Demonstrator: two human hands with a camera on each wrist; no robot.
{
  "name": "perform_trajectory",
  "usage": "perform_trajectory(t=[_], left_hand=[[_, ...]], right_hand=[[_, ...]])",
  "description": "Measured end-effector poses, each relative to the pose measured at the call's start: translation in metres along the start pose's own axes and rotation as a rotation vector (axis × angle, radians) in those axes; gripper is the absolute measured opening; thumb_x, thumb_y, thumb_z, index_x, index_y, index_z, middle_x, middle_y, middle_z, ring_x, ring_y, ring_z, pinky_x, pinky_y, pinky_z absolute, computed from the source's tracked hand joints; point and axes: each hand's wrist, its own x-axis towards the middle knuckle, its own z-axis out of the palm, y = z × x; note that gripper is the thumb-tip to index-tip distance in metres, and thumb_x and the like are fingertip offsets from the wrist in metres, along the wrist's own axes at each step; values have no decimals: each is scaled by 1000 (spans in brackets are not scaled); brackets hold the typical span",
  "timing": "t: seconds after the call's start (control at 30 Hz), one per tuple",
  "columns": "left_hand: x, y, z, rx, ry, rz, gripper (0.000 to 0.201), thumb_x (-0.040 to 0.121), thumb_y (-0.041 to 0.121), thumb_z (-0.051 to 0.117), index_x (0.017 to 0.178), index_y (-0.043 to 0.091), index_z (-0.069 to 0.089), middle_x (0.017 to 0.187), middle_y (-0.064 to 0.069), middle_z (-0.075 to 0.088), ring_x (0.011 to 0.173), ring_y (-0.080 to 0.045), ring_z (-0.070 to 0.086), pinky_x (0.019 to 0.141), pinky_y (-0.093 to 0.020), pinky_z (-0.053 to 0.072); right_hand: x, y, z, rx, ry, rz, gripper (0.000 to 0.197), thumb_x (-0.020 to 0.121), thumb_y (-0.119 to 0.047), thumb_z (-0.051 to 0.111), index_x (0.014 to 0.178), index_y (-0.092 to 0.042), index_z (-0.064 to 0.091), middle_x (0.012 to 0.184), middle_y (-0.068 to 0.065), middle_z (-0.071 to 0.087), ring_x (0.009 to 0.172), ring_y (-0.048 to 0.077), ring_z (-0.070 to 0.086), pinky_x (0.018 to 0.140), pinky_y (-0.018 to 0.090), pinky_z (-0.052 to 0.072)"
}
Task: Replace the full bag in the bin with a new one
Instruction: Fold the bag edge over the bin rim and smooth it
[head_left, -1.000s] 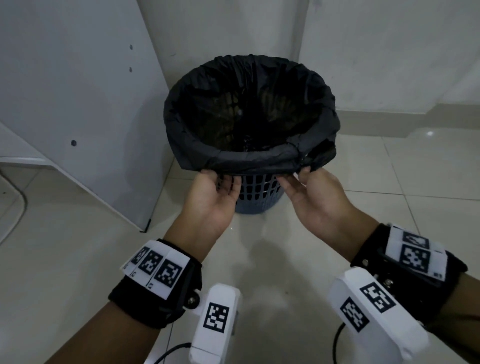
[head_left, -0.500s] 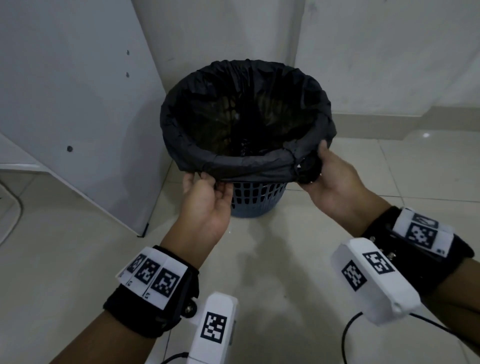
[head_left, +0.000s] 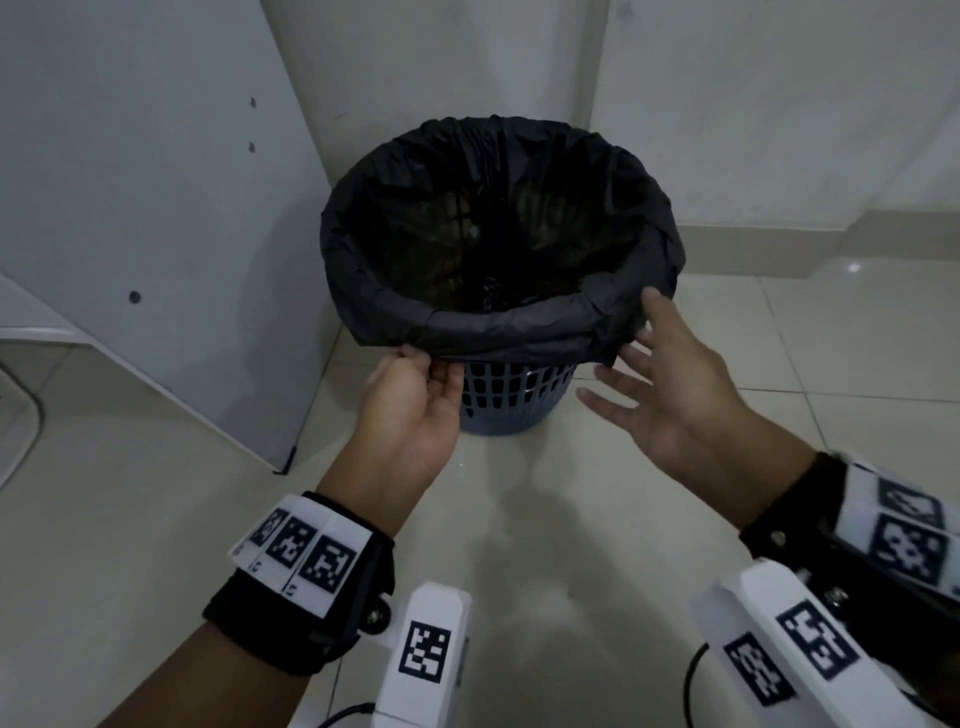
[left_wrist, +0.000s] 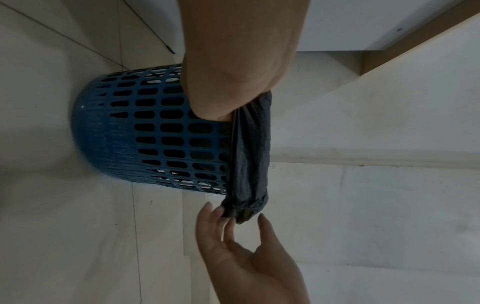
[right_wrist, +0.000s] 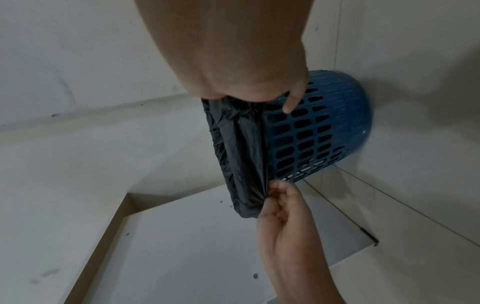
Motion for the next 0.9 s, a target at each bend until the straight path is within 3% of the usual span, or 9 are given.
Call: perform_trajectory(t=[0.17, 0.23, 0.3, 0.4, 0.47, 0.6, 0.73, 0.8, 0.9], left_hand=[[-3, 0, 3, -3, -3, 0, 35, 105, 2, 42, 138, 4, 54, 100, -6, 65, 84, -13, 62, 58, -18, 57], [-4, 2, 3, -11, -7, 2, 36, 104, 0, 42, 137, 5, 54, 101, -7, 65, 85, -13, 63, 59, -20, 58], [-7, 4, 3, -16, -14, -9, 31, 103, 0, 42, 130, 5, 57, 97, -6, 65, 83, -13, 63, 63, -22, 58], [-12, 3, 5, -8, -15, -33, 21, 102, 0, 43, 113, 5, 60, 89, -4, 62, 77, -12, 60, 68, -23, 56], [-14, 3, 5, 9, -18, -40, 20, 102, 0, 43, 111, 5, 60, 90, -4, 61, 77, -12, 59, 67, -22, 56], [-14, 1, 5, 46, -11, -39, 26, 102, 3, 46, 124, 7, 59, 93, -3, 64, 79, -11, 61, 64, -19, 57], [-15, -1, -1, 44, 42, 60, 45, 101, 7, 52, 142, 24, 51, 105, 0, 69, 84, -8, 68, 66, -19, 57], [-17, 0, -5, 0, 67, 103, 42, 101, 14, 50, 143, 21, 52, 113, 0, 70, 90, -10, 68, 74, -21, 57], [-21, 7, -6, -66, 53, 124, 40, 99, 39, 54, 134, 21, 61, 120, -1, 69, 106, -15, 67, 89, -29, 56]], right_hand=[[2, 5, 5, 135, -196, -135, 30, 95, -26, 64, 115, -4, 65, 112, 7, 75, 104, 19, 72, 96, 34, 55], [5, 10, 5, 157, -213, -155, 29, 92, -10, 66, 119, 1, 63, 111, 7, 75, 101, 15, 72, 93, 30, 56], [8, 12, 6, 167, -239, -156, 20, 93, -3, 63, 112, 0, 66, 108, 7, 75, 97, 12, 73, 87, 25, 58], [13, 14, 5, 211, -265, -142, 18, 97, -6, 57, 112, -1, 66, 116, 7, 72, 103, 12, 71, 92, 26, 56], [15, 16, 4, 225, -269, -138, 24, 98, -8, 55, 119, 0, 64, 120, 8, 71, 108, 15, 70, 95, 27, 55], [18, 17, 1, 210, -213, -136, 25, 97, -8, 59, 119, 2, 63, 117, 11, 72, 109, 19, 69, 91, 28, 57], [23, 12, 0, 235, -177, -118, 27, 98, -1, 55, 124, 1, 60, 116, 11, 72, 108, 20, 70, 94, 34, 57], [25, 10, 0, 255, -178, -105, 29, 99, 0, 51, 127, -3, 59, 117, 9, 72, 108, 19, 70, 94, 35, 57], [24, 11, 0, 246, -189, -87, 24, 104, -7, 46, 119, -6, 64, 112, 6, 74, 106, 17, 70, 98, 37, 55]])
